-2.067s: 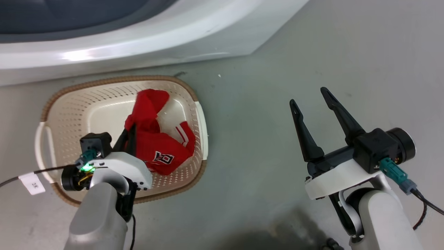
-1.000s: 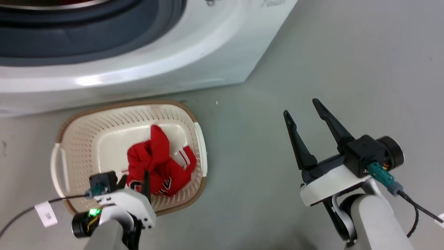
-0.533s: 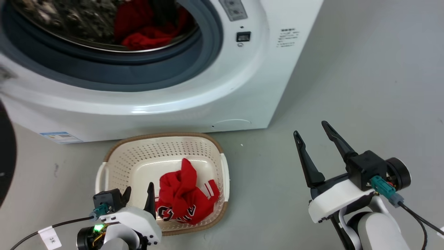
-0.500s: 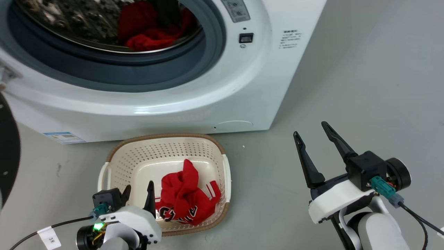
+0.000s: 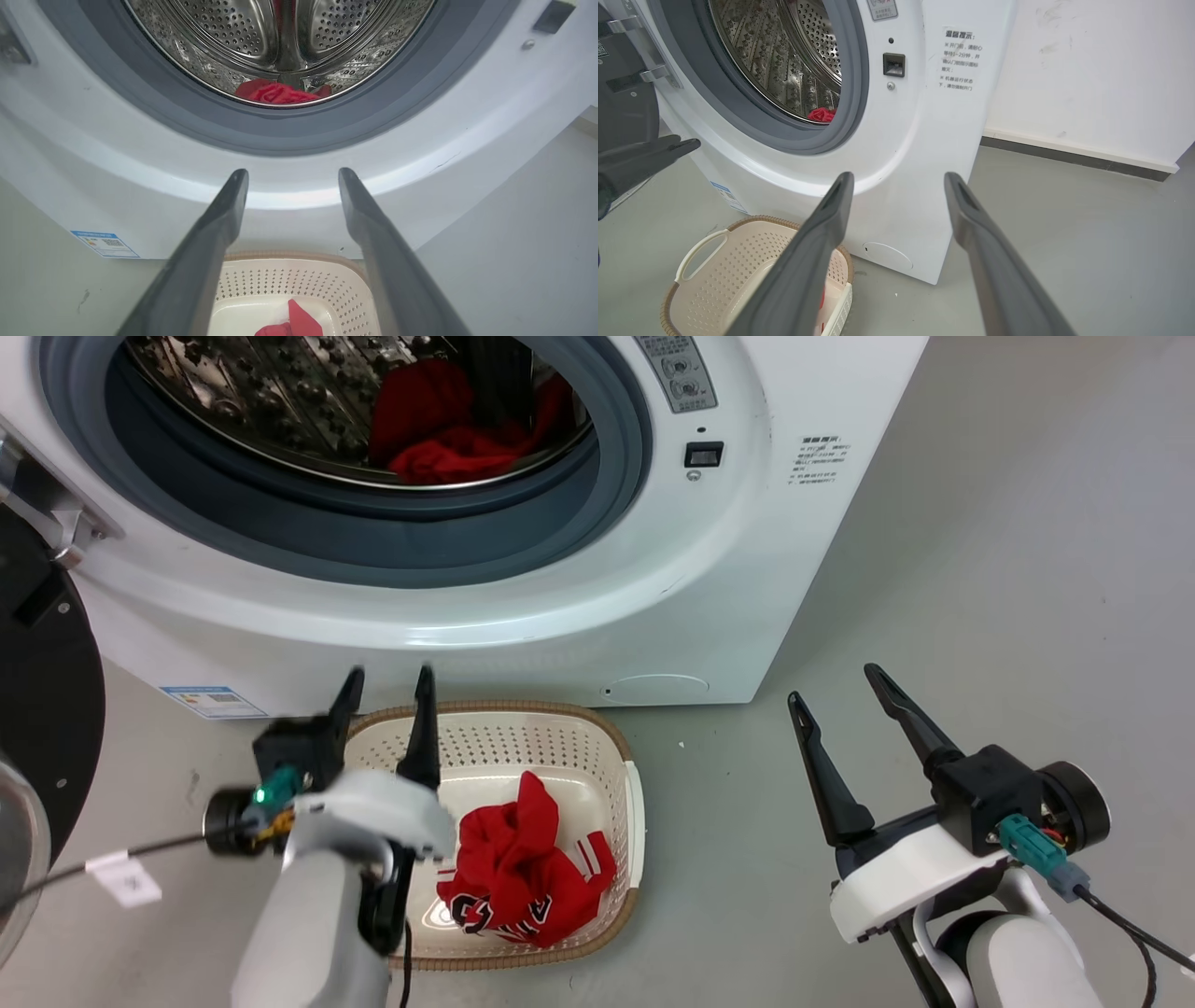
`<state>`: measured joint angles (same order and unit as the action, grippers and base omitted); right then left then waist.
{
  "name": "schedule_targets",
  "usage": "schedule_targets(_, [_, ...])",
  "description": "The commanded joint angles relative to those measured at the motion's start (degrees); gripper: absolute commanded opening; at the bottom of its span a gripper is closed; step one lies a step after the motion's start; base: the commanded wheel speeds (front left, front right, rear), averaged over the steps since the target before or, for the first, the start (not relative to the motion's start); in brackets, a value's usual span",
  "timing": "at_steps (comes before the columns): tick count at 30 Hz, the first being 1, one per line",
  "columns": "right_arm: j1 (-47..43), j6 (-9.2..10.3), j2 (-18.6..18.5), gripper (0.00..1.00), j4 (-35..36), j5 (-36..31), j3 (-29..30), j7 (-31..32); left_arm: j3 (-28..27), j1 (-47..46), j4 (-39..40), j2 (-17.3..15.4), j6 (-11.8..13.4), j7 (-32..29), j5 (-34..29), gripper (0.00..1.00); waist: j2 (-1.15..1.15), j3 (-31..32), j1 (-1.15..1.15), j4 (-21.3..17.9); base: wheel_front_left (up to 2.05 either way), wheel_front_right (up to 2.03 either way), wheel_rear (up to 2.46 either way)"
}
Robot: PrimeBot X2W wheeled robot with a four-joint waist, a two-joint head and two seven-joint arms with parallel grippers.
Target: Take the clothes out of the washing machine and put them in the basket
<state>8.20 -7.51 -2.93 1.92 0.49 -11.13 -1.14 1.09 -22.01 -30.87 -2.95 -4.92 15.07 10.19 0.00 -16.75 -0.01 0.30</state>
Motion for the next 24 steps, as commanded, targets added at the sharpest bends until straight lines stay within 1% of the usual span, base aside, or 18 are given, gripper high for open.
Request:
schedule_targets(1, [-0.61, 0.04, 0.10, 1.00, 0.56, -0.37, -0.11, 0.11, 0.12, -2.49, 0.28, 0.05, -0.32, 0.14, -0.85, 1.00, 0.00, -0.61, 0.01, -0.10, 0.00, 0.00, 0.00])
schedule_targets(3, [-0.66, 0.04, 0.09, 1.00, 0.84, -0.40, -0.16, 0.24, 0.28, -3.97, -0.07, -0.12, -0.52, 0.14, -1.22, 1.00, 0.00, -1.06, 0.01, -0.14, 0.00, 0.00, 0.00])
schedule_targets(6, [-0.90, 0.04, 0.10, 1.00, 1.53, -0.38, -0.52, 0.55, 1.02, -8.91, -1.73, -0.88, -1.04, 0.14, -2.17, 1.00, 0.00, -2.37, 0.01, -0.32, 0.00, 0.00, 0.00])
schedule_targets(7, [-1.00, 0.04, 0.10, 1.00, 2.10, -0.46, -0.91, 0.66, 1.35, -12.56, -3.46, -1.44, -1.38, 0.14, -2.57, 1.00, 0.00, -3.31, 0.01, -0.55, 0.00, 0.00, 0.00])
schedule_targets(9, [-1.04, 0.04, 0.10, 1.00, 2.39, -0.48, -1.07, 0.68, 1.46, -14.37, -4.34, -1.68, -1.49, 0.14, -2.64, 1.00, 0.00, -3.79, 0.01, -0.70, 0.00, 0.00, 0.00])
schedule_targets(12, [-0.90, 0.04, 0.10, 1.00, 3.05, -0.44, -1.63, 0.72, 1.81, -19.94, -7.97, -3.04, -1.72, 0.14, -3.11, 1.00, 0.00, -5.32, 0.01, -1.42, 0.00, 0.00, 0.00])
schedule_targets(18, [-0.08, 0.04, 0.10, 1.00, 4.52, -0.40, -2.74, 0.24, 3.30, -30.97, -18.18, -6.00, -2.20, 0.06, -3.74, 1.00, 0.00, -8.85, 0.01, -3.12, 0.00, 0.00, 0.00])
schedule_targets(24, [0.34, 0.04, 0.11, 1.00, 5.89, -0.13, -4.25, -0.01, 4.32, -40.99, -26.86, -7.82, -2.34, -1.22, -3.36, 1.00, 0.00, -12.57, 0.01, -4.26, 0.00, 0.00, 0.00])
